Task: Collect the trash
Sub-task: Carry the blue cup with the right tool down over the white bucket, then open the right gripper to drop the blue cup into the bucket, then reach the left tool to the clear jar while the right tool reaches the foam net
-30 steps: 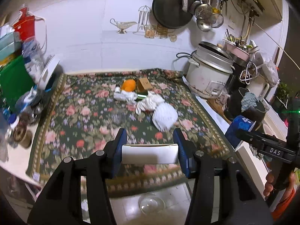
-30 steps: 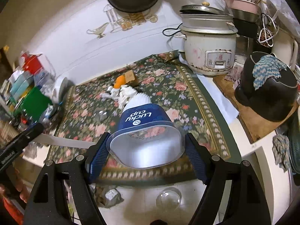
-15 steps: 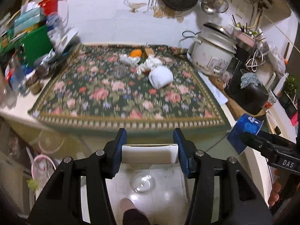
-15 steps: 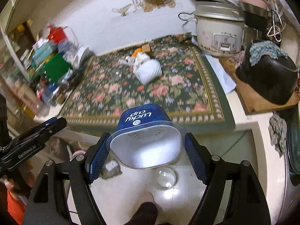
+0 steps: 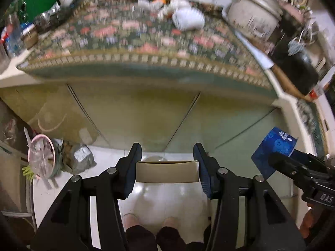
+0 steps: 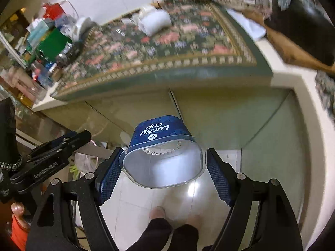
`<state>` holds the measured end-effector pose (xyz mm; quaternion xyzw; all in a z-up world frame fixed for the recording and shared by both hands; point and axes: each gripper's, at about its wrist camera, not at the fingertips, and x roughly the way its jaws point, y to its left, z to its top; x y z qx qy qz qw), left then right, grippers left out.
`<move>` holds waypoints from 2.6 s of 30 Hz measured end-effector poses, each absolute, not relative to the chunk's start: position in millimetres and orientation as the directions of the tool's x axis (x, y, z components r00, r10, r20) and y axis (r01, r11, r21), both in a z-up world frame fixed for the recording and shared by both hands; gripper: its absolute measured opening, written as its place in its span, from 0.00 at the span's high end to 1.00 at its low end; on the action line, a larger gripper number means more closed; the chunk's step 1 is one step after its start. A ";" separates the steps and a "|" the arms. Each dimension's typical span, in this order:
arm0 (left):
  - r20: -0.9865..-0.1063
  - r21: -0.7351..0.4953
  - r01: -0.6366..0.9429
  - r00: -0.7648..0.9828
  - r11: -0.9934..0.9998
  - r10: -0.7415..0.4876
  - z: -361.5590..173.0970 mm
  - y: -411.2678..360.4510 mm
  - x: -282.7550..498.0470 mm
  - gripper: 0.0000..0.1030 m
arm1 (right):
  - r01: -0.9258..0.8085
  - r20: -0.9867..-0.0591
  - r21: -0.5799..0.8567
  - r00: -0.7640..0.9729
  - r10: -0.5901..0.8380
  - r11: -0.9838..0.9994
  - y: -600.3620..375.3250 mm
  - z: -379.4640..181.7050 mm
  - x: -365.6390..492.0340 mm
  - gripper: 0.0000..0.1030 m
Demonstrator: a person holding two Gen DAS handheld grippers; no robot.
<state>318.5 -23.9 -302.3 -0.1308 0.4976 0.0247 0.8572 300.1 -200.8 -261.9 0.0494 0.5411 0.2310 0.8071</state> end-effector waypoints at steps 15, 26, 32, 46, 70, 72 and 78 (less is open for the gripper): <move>-0.895 -0.294 -0.149 0.390 0.944 -0.217 -562.8 -0.8 352.0 0.51 | -0.227 -0.880 0.333 0.275 0.388 0.915 -164.4 -473.5 318.8 0.26; -0.898 -0.354 -0.122 0.321 0.927 -0.301 -728.3 -0.1 367.7 0.51 | -0.253 -0.874 0.371 0.229 0.428 0.893 -136.6 -609.5 334.4 0.25; -0.893 -0.388 -0.129 0.295 0.913 -0.339 -758.9 7.1 378.5 0.51 | -0.274 -0.865 0.395 0.211 0.456 0.877 -133.5 -620.9 336.6 0.25; -0.920 -0.259 -0.074 0.323 0.963 -0.222 -645.6 11.6 367.2 0.44 | -0.282 -0.865 0.339 0.281 0.415 0.898 -155.5 -513.0 343.6 0.25; -0.734 -0.182 0.007 0.665 0.983 -0.140 -158.1 66.8 298.6 0.40 | -0.257 -0.712 0.207 0.622 0.325 0.944 -144.0 -113.4 271.3 0.25; -0.717 -0.165 0.013 0.685 0.986 -0.129 -141.5 70.3 297.7 0.40 | -0.242 -0.699 0.208 0.641 0.317 0.948 -143.1 -107.1 273.3 0.25; -0.677 -0.128 0.004 0.730 0.992 -0.090 -111.4 84.4 300.8 0.30 | -0.208 -0.678 0.197 0.677 0.286 0.958 -153.9 -91.4 285.3 0.25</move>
